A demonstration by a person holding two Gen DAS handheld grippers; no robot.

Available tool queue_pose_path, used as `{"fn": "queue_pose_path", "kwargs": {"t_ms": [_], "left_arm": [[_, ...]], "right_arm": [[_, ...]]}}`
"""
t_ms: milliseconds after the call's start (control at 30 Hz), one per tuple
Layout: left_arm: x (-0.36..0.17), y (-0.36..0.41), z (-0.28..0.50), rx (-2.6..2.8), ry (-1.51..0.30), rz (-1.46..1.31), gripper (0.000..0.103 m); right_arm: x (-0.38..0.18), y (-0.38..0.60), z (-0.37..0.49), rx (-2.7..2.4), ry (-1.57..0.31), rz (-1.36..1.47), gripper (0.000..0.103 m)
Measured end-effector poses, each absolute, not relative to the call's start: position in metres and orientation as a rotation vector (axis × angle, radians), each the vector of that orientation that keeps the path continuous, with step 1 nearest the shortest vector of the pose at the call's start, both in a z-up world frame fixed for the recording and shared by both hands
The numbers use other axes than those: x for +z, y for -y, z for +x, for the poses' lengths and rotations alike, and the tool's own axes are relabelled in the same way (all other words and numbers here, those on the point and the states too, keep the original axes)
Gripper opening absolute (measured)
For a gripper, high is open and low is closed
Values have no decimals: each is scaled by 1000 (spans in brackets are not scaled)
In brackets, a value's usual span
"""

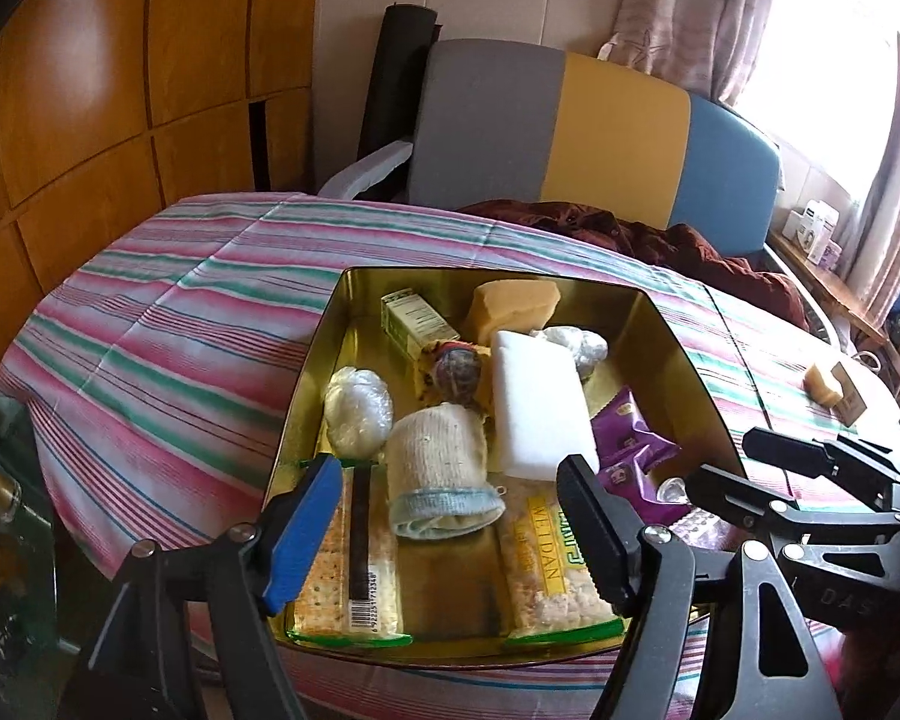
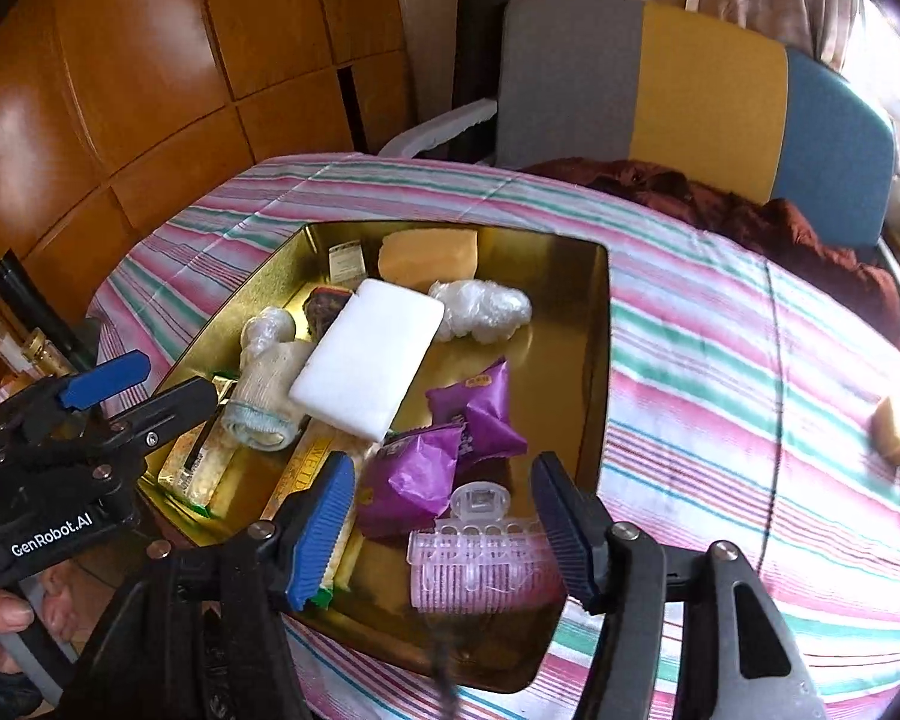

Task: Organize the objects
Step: 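Move both grippers back to the yellow sponge and cream box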

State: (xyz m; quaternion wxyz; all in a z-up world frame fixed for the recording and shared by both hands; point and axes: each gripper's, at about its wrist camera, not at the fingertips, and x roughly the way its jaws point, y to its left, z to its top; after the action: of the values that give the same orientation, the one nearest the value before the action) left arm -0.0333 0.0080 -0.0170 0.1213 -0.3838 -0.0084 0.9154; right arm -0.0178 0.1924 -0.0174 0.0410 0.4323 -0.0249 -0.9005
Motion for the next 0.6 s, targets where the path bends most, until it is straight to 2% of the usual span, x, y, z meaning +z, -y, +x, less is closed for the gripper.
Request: {"fn": "queue_pose_path", "kwargs": {"t_ms": [133, 267, 367, 600], "left_arm": [[-14, -14, -31, 2665, 7, -1108, 76], [-11, -22, -28, 2652, -26, -1093, 78], [-10, -30, -27, 2636, -54, -1084, 79], [-9, -45, -27, 2594, -84, -1065, 80]], "right_arm": [[-13, -194, -15, -2797, 46, 1311, 69], [-13, -204, -12, -2828, 55, 1324, 69], [-13, -216, -11, -2855, 74, 1337, 77], [-15, -256, -6, -2919, 175, 1393, 77]]}}
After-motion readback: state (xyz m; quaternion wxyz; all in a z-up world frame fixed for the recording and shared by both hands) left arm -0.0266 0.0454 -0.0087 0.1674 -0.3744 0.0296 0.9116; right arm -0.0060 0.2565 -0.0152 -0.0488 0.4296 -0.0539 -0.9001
